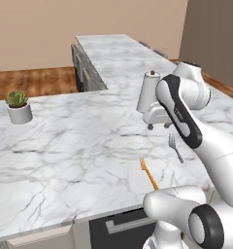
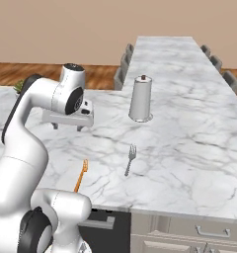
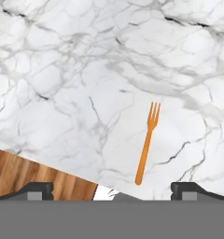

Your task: Organize the utensils by type. Pick up the wooden spoons from the counter and place them in the open cabinet. Then pick up the metallic utensils from the counter and place them in the open drawer.

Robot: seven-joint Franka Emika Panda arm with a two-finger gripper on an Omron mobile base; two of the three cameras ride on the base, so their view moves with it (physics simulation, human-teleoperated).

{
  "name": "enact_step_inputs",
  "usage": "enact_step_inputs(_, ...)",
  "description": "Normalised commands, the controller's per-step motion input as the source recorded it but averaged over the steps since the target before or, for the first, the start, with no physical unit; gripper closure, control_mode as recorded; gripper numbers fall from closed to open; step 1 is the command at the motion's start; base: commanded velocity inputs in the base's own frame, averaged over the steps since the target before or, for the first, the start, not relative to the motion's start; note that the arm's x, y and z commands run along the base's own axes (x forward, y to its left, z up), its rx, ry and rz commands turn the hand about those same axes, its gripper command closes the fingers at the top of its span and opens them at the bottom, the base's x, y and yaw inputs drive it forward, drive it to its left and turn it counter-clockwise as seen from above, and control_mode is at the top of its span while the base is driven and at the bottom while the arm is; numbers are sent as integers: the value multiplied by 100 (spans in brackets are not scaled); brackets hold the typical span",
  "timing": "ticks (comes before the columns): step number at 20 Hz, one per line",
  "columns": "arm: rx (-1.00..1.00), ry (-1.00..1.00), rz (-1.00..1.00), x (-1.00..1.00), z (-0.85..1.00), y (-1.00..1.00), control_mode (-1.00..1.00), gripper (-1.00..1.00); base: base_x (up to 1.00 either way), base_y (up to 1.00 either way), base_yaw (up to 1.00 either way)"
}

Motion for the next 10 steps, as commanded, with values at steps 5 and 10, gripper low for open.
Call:
enact_step_inputs(5,0,0,0,0,0,0,100,-100,0,0,0)
enact_step_inputs(10,0,0,0,0,0,0,100,-100,0,0,0)
